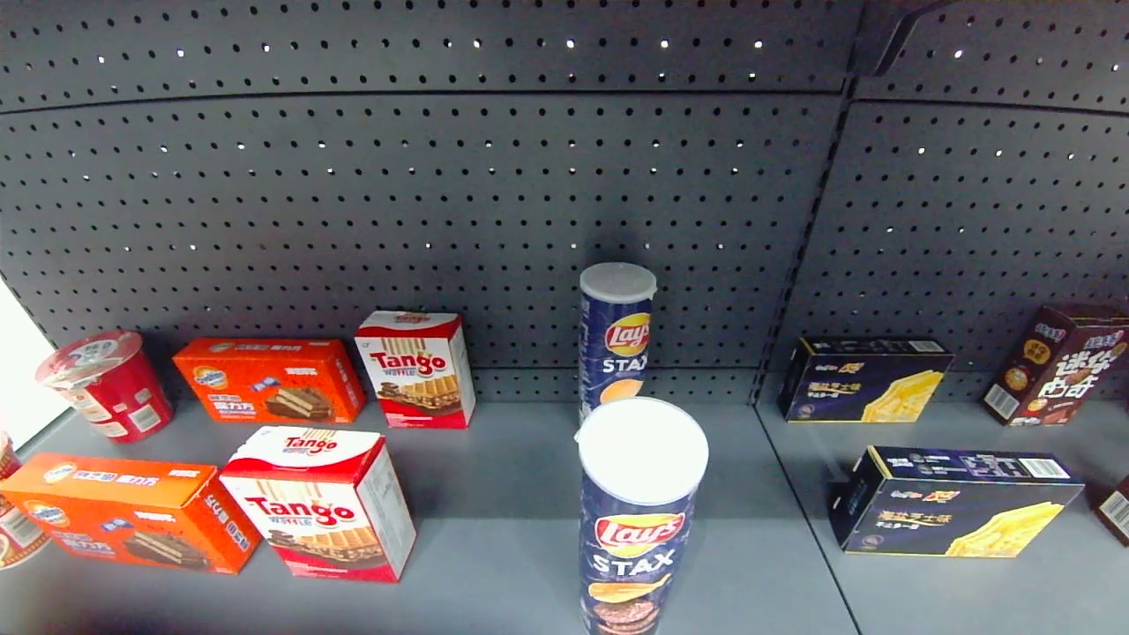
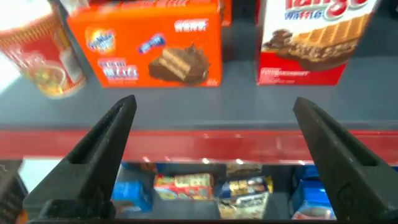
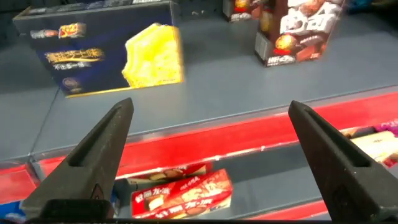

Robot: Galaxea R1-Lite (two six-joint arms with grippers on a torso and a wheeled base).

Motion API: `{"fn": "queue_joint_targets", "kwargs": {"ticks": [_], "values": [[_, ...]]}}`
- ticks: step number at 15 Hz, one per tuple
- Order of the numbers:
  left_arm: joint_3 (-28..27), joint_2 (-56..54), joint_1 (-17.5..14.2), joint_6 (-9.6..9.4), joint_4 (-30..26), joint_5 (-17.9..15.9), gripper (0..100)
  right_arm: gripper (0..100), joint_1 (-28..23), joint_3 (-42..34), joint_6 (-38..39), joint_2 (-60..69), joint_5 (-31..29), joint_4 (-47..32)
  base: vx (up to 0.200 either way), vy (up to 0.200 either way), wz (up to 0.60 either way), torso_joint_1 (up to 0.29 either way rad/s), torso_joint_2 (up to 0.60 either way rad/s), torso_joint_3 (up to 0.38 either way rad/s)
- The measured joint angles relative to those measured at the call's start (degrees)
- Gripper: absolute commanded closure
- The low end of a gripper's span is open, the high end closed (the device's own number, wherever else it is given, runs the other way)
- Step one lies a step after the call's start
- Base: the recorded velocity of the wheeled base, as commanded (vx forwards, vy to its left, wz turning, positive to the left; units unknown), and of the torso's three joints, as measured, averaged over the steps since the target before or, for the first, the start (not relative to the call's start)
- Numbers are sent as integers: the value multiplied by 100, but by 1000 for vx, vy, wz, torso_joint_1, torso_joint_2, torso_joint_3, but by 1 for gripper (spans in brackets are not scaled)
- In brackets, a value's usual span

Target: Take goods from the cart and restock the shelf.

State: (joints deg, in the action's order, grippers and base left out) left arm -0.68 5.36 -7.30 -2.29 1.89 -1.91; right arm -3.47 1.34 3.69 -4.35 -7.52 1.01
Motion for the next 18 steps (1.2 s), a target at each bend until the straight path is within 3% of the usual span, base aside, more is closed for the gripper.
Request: {"fn": "queue_joint_targets", "kwargs": {"ticks": [18], "values": [[6, 0, -7, -50, 24, 37, 0, 0, 4, -2, -2, -2, -5, 2, -11, 0, 0, 0, 0, 0]]}}
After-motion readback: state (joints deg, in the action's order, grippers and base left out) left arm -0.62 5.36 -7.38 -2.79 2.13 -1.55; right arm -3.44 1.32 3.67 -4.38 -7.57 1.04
